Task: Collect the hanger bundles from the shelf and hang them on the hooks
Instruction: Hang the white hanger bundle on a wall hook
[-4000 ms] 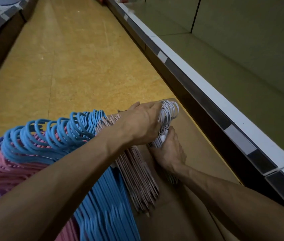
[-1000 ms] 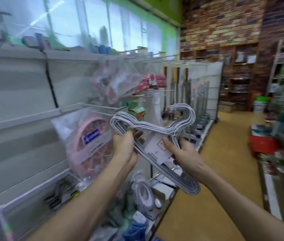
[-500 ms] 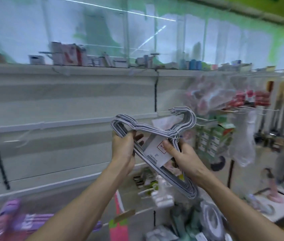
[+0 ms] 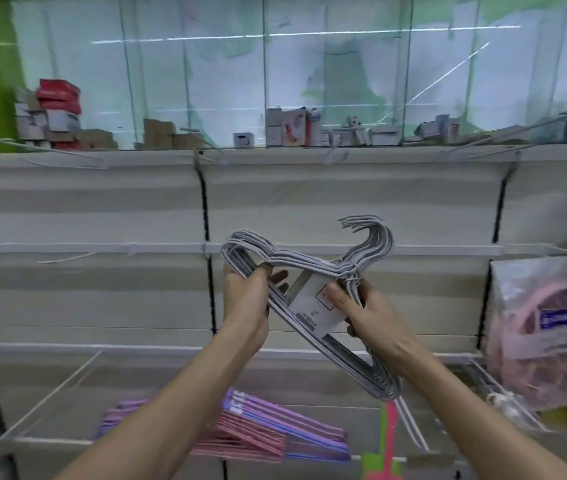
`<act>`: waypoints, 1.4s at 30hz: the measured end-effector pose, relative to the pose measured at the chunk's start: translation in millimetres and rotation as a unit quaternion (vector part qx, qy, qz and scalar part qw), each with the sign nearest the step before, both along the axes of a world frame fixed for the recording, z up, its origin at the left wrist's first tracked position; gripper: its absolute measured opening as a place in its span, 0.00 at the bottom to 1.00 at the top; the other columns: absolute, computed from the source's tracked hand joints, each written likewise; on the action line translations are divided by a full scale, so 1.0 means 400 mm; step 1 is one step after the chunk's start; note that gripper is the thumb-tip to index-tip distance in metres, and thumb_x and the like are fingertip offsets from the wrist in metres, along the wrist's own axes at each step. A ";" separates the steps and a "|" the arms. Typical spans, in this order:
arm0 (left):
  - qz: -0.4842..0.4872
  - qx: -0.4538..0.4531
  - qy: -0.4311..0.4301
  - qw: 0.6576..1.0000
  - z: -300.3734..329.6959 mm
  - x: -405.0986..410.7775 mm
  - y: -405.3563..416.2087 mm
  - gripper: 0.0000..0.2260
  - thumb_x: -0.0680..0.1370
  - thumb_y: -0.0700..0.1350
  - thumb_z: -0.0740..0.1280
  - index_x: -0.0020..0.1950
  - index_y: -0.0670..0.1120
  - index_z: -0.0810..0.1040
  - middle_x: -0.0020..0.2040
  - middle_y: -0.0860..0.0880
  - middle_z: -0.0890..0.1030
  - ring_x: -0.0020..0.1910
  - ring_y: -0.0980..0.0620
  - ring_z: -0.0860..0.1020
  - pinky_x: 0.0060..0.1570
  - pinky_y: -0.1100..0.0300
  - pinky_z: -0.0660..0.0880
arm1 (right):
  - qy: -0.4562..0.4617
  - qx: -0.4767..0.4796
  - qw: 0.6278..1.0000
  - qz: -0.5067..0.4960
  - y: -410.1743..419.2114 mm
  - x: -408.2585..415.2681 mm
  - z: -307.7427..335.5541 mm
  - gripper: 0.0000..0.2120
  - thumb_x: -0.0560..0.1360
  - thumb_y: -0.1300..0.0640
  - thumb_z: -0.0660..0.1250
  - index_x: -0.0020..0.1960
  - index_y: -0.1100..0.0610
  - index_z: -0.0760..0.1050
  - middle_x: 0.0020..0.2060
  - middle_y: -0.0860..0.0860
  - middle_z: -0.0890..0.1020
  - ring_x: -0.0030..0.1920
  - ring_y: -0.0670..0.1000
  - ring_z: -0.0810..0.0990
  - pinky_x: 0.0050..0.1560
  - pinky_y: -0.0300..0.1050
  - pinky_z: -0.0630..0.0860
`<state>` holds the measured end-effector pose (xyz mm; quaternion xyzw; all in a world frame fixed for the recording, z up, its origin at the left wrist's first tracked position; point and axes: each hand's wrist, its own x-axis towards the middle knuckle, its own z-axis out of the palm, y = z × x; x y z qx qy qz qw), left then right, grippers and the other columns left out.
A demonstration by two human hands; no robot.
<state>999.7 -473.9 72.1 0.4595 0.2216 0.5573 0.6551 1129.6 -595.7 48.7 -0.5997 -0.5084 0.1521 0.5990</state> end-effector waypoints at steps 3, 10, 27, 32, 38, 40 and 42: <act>0.021 0.020 -0.009 1.000 0.015 -0.098 0.066 0.17 0.79 0.32 0.62 0.68 0.43 0.69 0.54 0.42 0.83 0.47 0.41 0.85 0.50 0.41 0.82 | -0.003 0.006 1.000 0.014 0.086 -0.075 0.019 0.09 0.77 0.43 0.66 0.53 0.47 0.74 0.42 0.41 0.80 0.31 0.31 0.75 0.40 0.36 0.69; -0.007 0.025 0.011 1.000 0.072 -0.278 0.221 0.19 0.79 0.35 0.63 0.70 0.41 0.68 0.52 0.42 0.80 0.45 0.46 0.84 0.39 0.45 0.82 | -0.070 -0.008 0.997 0.015 0.220 -0.189 0.100 0.15 0.77 0.41 0.65 0.57 0.50 0.75 0.43 0.42 0.80 0.30 0.32 0.75 0.35 0.32 0.68; -0.055 -0.018 -0.031 0.998 0.231 -0.187 0.493 0.03 0.80 0.34 0.63 0.52 0.38 0.75 0.48 0.38 0.77 0.53 0.36 0.80 0.46 0.39 0.80 | -0.183 -0.033 0.982 0.006 0.495 -0.089 0.347 0.18 0.74 0.36 0.68 0.50 0.51 0.76 0.40 0.54 0.75 0.36 0.51 0.69 0.35 0.49 0.69; -0.045 -0.047 -0.049 0.997 0.251 -0.119 0.598 0.02 0.81 0.35 0.62 0.51 0.38 0.74 0.48 0.38 0.76 0.49 0.37 0.80 0.48 0.36 0.78 | -0.217 -0.054 0.975 -0.003 0.611 -0.014 0.378 0.22 0.75 0.36 0.66 0.53 0.54 0.76 0.37 0.53 0.72 0.33 0.51 0.68 0.24 0.39 0.64; -0.026 -0.054 -0.065 0.996 0.283 -0.068 0.723 0.03 0.82 0.37 0.61 0.49 0.39 0.74 0.44 0.39 0.75 0.43 0.40 0.78 0.40 0.38 0.77 | -0.254 -0.052 0.966 0.021 0.757 0.051 0.436 0.24 0.75 0.36 0.66 0.54 0.56 0.77 0.38 0.52 0.75 0.33 0.50 0.69 0.23 0.37 0.65; -0.020 -0.059 -0.067 0.996 0.294 -0.059 0.763 0.03 0.82 0.37 0.62 0.49 0.39 0.74 0.43 0.39 0.74 0.41 0.41 0.77 0.40 0.38 0.77 | -0.260 -0.052 0.963 0.038 0.803 0.066 0.451 0.23 0.74 0.35 0.67 0.53 0.56 0.77 0.40 0.54 0.76 0.35 0.51 0.70 0.29 0.42 0.68; -0.021 -0.065 -0.069 0.995 0.301 -0.052 0.800 0.04 0.82 0.37 0.61 0.49 0.39 0.73 0.43 0.39 0.73 0.40 0.42 0.76 0.39 0.38 0.76 | -0.267 -0.055 0.961 0.048 0.842 0.076 0.462 0.23 0.75 0.36 0.67 0.54 0.55 0.78 0.43 0.55 0.78 0.37 0.51 0.71 0.34 0.45 0.70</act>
